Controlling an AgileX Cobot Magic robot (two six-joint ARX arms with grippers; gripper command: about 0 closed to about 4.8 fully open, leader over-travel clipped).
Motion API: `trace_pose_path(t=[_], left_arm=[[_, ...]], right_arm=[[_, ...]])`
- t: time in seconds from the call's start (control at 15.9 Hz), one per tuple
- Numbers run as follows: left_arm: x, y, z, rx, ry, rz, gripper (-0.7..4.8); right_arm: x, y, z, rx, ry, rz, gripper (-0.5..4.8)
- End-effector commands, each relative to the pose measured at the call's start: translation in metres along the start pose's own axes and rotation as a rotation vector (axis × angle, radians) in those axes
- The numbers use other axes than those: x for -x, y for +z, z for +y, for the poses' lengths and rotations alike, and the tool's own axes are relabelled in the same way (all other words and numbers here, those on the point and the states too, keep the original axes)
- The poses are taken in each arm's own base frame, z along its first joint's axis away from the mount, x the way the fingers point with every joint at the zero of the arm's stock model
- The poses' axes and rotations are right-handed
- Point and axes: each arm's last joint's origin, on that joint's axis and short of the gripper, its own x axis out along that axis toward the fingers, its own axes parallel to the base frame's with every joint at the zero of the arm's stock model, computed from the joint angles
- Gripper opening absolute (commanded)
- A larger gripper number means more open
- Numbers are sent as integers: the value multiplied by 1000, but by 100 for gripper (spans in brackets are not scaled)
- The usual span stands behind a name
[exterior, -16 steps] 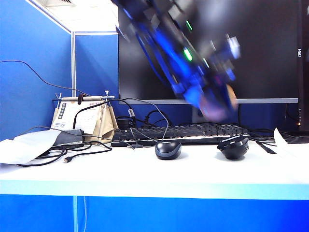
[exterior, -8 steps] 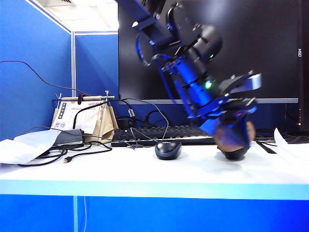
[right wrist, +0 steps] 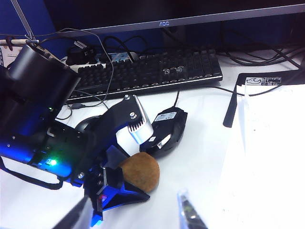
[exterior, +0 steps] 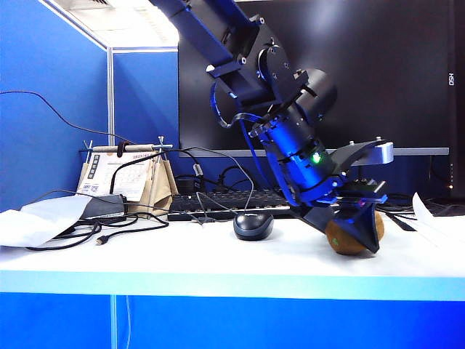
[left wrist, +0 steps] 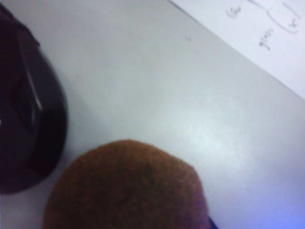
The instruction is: Pick up the kiwi and place it near the upside-down mouse.
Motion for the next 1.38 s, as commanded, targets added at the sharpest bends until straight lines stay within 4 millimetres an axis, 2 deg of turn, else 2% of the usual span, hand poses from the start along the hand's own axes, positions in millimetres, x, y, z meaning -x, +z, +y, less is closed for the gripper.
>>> trace_pose_path(t=[0.06, 0.13, 0.25, 0.44, 0.57, 0.63, 0.69, 0.88, 1.01, 1.19, 1.26, 1.38], left_arm=[[1, 5, 0, -6, 5, -20, 120], [3, 8, 1, -8, 8, -30, 210], [6, 13, 1, -6, 10, -44, 220], [7, 13, 1, 13, 9, -36, 317], [6, 11, 0, 18, 3, -8, 322], [6, 10, 0, 19, 2, -5, 352], [7, 9, 0, 24, -4, 13, 409], [7, 7, -4, 27, -12, 41, 470], [13, 7, -5, 32, -18, 68, 479], [40, 11, 3, 46, 18, 113, 479], [55, 15, 9, 73, 39, 98, 479], [98, 26, 23, 135, 86, 48, 479]], right_arm=[[1, 3, 0, -5, 1, -12, 238], [1, 3, 0, -5, 1, -12, 238], [0, 3, 0, -6, 3, -14, 238], [-1, 2, 1, -3, 2, -4, 238], [-3, 1, 1, 2, 0, 12, 238], [-3, 1, 1, 3, -1, 14, 238], [-4, 0, 1, 4, -2, 17, 238], [-4, 0, 1, 4, -2, 17, 238], [-4, 0, 1, 4, -2, 17, 238], [-4, 2, 2, 1, -2, 2, 238], [-4, 2, 2, -1, -1, -3, 238], [-4, 2, 2, -1, -3, -5, 238]])
